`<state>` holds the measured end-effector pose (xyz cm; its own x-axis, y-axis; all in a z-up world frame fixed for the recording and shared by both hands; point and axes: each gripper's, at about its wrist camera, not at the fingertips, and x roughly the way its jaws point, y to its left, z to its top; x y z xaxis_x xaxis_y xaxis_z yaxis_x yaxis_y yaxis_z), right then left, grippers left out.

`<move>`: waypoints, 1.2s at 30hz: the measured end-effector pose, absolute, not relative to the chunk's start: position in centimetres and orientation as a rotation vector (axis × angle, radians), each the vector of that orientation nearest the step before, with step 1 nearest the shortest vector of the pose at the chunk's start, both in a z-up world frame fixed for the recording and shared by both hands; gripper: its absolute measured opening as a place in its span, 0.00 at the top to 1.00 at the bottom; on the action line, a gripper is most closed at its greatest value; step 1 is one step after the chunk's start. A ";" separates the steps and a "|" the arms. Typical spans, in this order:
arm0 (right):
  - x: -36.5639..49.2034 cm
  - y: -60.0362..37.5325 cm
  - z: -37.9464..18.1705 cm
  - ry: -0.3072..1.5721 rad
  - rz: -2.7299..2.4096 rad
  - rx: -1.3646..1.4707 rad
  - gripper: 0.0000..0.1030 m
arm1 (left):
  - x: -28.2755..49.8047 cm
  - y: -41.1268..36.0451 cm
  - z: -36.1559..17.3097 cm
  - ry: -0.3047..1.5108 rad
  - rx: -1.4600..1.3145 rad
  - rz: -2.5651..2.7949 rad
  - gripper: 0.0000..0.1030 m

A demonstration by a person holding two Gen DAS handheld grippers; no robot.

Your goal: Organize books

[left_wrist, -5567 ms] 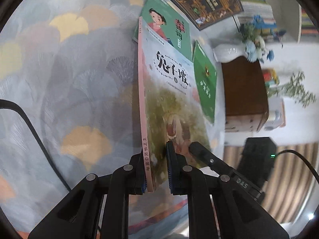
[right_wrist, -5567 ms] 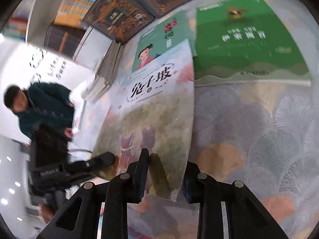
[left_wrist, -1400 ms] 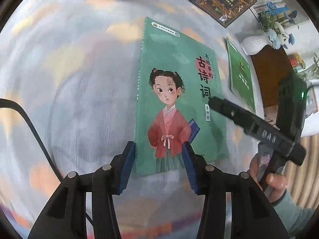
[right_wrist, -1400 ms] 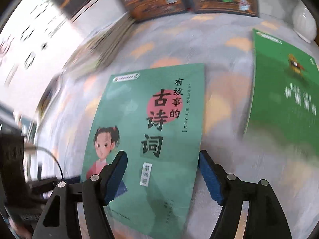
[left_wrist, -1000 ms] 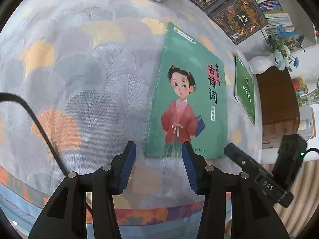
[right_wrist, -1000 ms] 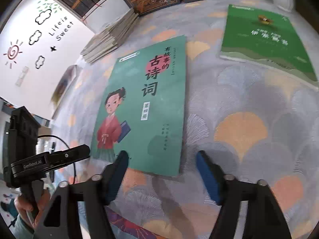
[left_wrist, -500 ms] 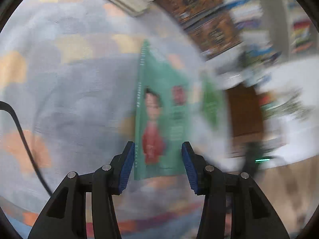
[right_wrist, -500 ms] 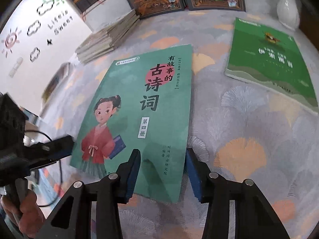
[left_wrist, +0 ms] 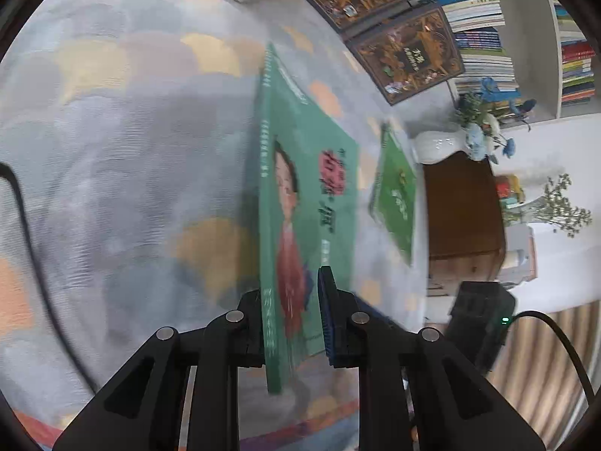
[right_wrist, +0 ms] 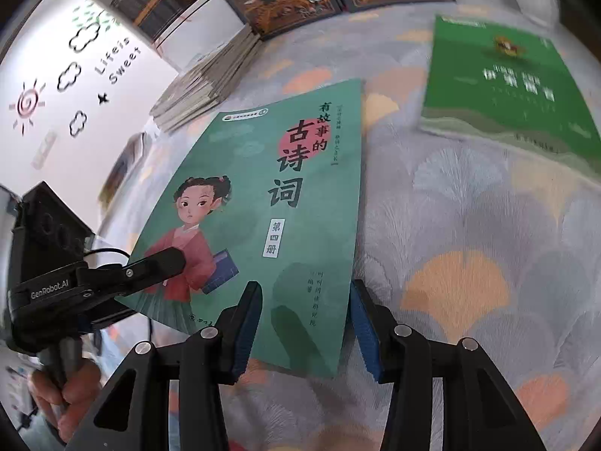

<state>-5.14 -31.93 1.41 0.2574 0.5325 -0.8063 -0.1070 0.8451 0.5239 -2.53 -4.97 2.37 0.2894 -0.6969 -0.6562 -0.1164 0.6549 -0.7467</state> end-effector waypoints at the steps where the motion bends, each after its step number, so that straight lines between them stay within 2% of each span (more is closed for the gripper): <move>1: -5.0 -32.5 1.3 1.266 0.463 0.449 0.52 | -2.4 -5.2 2.3 1.241 -0.836 -0.462 0.84; 5: -5.4 -35.8 -0.2 1.358 0.507 0.741 0.45 | -1.8 -5.5 2.5 1.248 -0.984 -0.527 0.84; 10: -5.8 -38.5 -3.3 1.362 0.543 1.092 0.45 | -1.1 -5.4 2.0 1.282 -1.093 -0.561 0.84; 13: -4.9 -38.5 -3.5 1.325 0.561 1.167 0.47 | -1.0 -4.9 1.6 1.283 -1.178 -0.562 0.84; 14: -4.5 -38.2 -3.5 1.308 0.544 1.154 0.58 | -1.0 -4.5 1.3 1.282 -1.210 -0.545 0.84; 17: -3.9 -37.0 -3.2 1.314 0.499 1.076 0.78 | -0.9 -3.5 0.8 1.309 -1.180 -0.478 0.83; 18: -3.7 -36.5 -2.9 1.317 0.495 1.032 0.79 | -0.9 -3.2 0.6 1.318 -1.171 -0.463 0.83; 24: -3.5 -34.3 -0.3 1.294 0.481 0.848 0.79 | -0.9 -1.1 -0.7 1.323 -1.275 -0.469 0.83; 27: -4.0 -32.9 2.0 1.245 0.461 0.708 0.79 | -0.6 -0.3 -0.4 1.332 -1.244 -0.482 0.83; 32: -4.8 -30.4 4.7 1.204 0.385 0.485 0.78 | 0.5 -1.5 1.9 1.358 -0.936 -0.526 0.83; 36: -5.0 -29.2 5.4 1.209 0.324 0.454 0.78 | 0.9 -2.6 3.5 1.355 -0.675 -0.548 0.83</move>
